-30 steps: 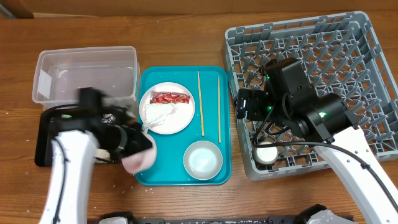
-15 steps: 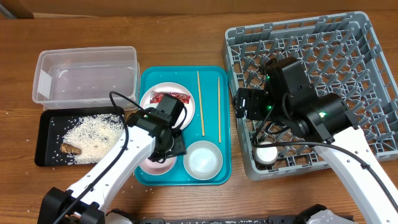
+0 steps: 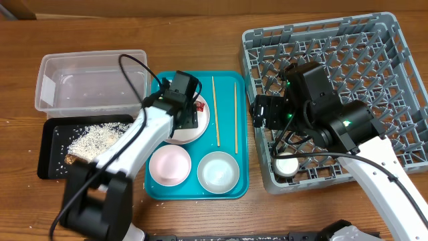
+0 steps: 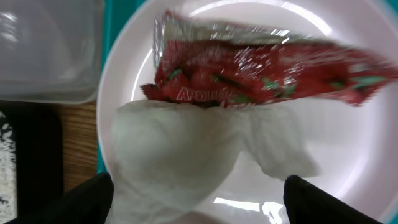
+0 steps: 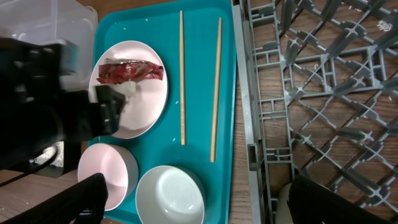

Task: Sort waste into correct bins and load items into the dishwasher
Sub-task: 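Grasp the tissue from the white plate and drop it in the clear bin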

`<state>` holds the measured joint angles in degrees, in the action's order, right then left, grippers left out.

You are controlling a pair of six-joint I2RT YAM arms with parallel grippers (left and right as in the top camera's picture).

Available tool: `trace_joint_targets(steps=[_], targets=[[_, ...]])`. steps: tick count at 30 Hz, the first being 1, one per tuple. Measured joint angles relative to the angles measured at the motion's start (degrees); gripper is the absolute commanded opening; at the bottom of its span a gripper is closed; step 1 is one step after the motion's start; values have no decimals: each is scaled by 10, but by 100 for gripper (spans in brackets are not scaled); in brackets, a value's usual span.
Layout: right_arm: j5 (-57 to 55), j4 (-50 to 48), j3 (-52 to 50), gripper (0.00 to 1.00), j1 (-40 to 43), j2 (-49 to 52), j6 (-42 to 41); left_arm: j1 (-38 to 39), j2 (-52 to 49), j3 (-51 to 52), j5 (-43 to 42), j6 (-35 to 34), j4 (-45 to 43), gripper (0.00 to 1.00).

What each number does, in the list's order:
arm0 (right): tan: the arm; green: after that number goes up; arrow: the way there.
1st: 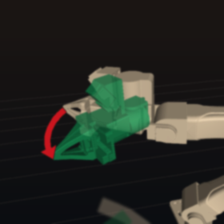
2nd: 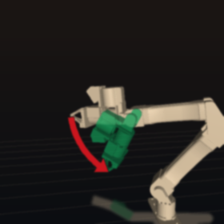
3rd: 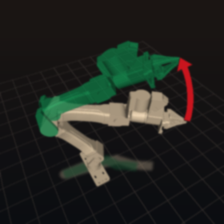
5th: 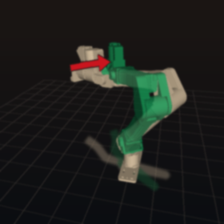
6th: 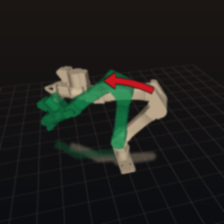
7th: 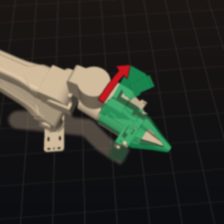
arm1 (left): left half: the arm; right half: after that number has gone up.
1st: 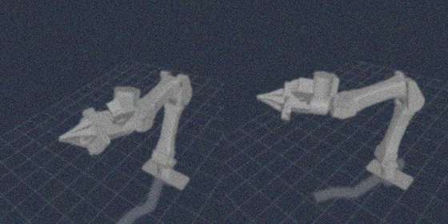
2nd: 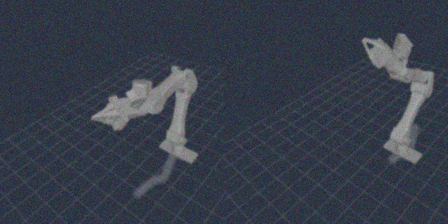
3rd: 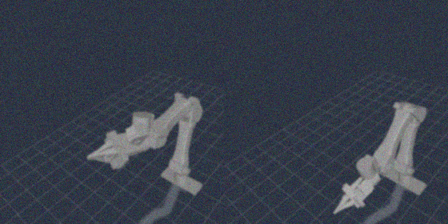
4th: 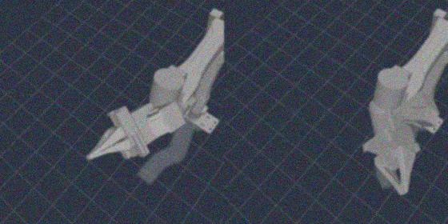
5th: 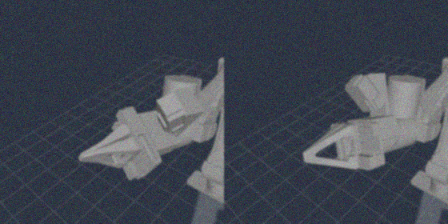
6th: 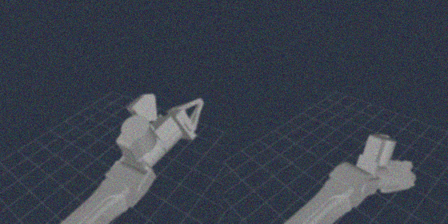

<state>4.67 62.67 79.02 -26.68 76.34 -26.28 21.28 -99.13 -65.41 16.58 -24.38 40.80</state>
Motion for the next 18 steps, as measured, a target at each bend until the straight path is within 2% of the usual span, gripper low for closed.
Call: trace_joint_targets(steps=[1, 2, 3, 4, 5, 8, 12, 14, 16, 17, 18], targets=[[0, 0, 0, 95, 0, 0, 0, -3, -23, 0, 2, 6, -3, 73], [0, 1, 0, 95, 0, 0, 0, -4, -34, 0, 2, 6, -4, 58], [0, 1, 0, 95, 0, 0, 0, -7, -46, 0, 2, 11, -4, 38], [0, 1, 0, 95, 0, 0, 0, -8, -51, 0, -1, 13, -2, 8], [0, 1, 0, 95, 0, 0, 0, -8, -52, -3, -6, 12, 10, 4], [0, 1, 0, 95, 0, 0, 0, -8, -52, -55, -27, 20, 92, 4], [0, 2, 0, 95, 0, 0, 0, -17, -52, -218, -45, 21, 224, 4], [0, 3, 0, 95, 0, 0, 0, -41, -45, -296, -36, 21, 259, 4], [0, 3, 0, 95, 0, 0, 0, -81, -31, -341, -1, 21, 256, 4], [0, 3, 0, 95, 0, 0, 0, -107, -26, -345, 21, 21, 250, 31], [0, 3, 0, 95, 0, 0, 0, -142, -28, -344, 35, 21, 238, 85]])
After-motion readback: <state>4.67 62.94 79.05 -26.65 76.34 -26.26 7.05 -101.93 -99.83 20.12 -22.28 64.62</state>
